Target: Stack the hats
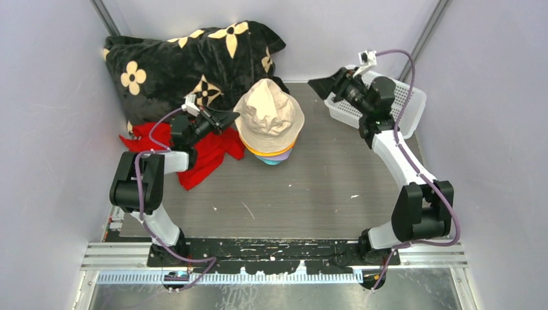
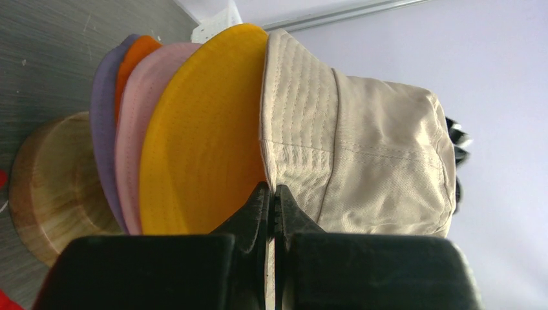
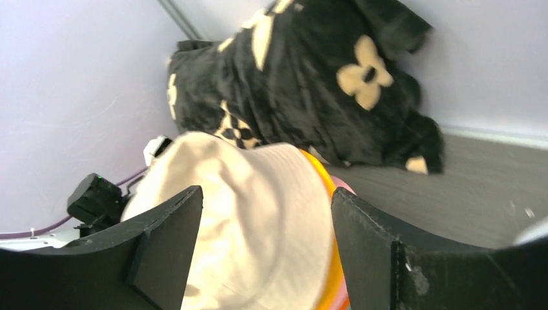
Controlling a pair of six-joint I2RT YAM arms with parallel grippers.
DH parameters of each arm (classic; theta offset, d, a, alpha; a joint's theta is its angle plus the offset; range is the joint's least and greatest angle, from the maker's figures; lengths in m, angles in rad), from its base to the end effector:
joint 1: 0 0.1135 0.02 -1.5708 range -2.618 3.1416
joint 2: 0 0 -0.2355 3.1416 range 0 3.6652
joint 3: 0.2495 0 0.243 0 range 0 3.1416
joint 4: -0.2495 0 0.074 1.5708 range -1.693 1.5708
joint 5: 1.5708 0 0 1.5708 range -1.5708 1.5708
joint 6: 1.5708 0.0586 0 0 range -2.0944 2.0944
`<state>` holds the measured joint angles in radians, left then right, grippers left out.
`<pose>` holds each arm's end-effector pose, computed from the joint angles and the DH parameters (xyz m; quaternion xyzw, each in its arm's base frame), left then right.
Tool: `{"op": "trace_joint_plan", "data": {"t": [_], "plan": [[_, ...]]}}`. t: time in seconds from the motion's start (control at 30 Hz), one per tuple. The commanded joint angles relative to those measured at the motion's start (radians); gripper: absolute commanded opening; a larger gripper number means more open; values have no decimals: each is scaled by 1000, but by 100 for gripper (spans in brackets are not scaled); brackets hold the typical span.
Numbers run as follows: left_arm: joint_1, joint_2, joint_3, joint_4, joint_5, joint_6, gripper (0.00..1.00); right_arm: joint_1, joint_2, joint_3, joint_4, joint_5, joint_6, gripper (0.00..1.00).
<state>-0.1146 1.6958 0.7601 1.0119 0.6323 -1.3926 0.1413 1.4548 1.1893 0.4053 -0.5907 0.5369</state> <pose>0.3520 -0.0754 0.2024 -0.2022 0.6545 -0.6312 0.3638 0.3490 0.0826 0.3606 -0.0921 0.6585 0.4203 0.6175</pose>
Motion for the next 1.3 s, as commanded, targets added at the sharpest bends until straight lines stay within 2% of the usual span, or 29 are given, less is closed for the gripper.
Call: {"op": "trace_joint_plan", "data": {"t": [0.0,0.27,0.57,0.77,0.97,1.27], "plan": [[18,59,43,213,38,-60,0,-49,-12,-137,177,-70,109,77],[29,75,54,157,61,-9,0,-50,44,-306,393,-133,256,75],[33,32,64,-86,75,148,0,-48,133,-400,618,-200,415,74],[34,30,66,-78,72,151,0,-44,206,-434,762,-250,503,72],[33,39,73,-67,73,145,0,-40,321,-424,1014,-287,678,70],[34,43,85,-70,72,144,0,-25,466,-375,1260,-306,873,66]]}}
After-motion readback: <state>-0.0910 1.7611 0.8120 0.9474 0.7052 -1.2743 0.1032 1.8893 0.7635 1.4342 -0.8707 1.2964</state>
